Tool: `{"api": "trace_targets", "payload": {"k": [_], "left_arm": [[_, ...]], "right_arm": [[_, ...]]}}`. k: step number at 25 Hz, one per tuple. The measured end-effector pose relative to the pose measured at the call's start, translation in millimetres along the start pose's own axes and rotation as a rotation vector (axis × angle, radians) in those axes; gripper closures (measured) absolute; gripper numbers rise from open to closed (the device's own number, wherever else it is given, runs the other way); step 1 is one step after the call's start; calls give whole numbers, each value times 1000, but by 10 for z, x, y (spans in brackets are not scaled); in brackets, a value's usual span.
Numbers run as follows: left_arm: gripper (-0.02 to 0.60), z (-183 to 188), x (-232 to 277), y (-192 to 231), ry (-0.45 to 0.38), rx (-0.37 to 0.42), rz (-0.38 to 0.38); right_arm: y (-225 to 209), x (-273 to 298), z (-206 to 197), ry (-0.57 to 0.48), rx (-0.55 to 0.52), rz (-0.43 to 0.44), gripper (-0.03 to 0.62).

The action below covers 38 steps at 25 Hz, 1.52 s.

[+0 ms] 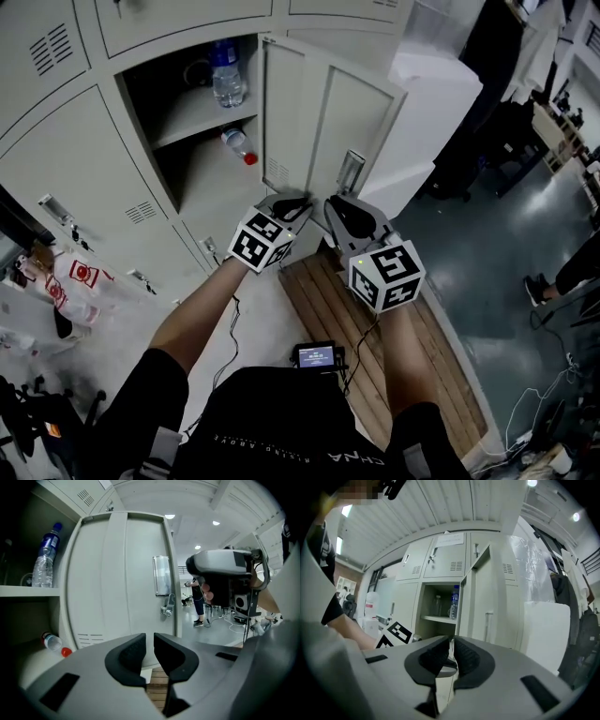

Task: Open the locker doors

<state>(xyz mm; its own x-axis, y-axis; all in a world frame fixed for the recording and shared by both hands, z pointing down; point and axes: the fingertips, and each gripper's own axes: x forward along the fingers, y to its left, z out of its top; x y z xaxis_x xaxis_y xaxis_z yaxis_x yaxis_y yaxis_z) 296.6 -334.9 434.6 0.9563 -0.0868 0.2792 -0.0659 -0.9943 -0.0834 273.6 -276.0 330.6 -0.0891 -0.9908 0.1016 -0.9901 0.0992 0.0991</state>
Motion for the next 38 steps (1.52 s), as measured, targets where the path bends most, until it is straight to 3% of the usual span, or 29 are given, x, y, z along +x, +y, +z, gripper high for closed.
{"api": "trace_targets", "payload": {"k": [6, 12, 16, 21, 27, 35, 38], "left_arm": [[515, -200, -575, 447, 17, -53, 154], [552, -646, -1337, 927, 75, -141, 356], [563, -714, -1830, 1114, 24, -167, 480], [563, -656, -1968, 1067, -51, -214, 506], [563, -590, -1847, 881, -12, -158, 579], [561, -823, -1944, 455, 132, -123, 701], [561, -871, -2001, 253, 148, -133, 701]], "right_arm": [[261, 572, -76, 48, 7, 99, 554], [754, 1098, -62, 38, 58, 251, 557], [951, 1280, -106, 48, 50, 322, 557], [940, 1302, -131, 43, -26, 340, 557], [758, 1164, -228, 9, -153, 346, 557], [615, 945, -544, 34, 34, 347, 557], [660, 759, -580, 43, 57, 330, 557]]}}
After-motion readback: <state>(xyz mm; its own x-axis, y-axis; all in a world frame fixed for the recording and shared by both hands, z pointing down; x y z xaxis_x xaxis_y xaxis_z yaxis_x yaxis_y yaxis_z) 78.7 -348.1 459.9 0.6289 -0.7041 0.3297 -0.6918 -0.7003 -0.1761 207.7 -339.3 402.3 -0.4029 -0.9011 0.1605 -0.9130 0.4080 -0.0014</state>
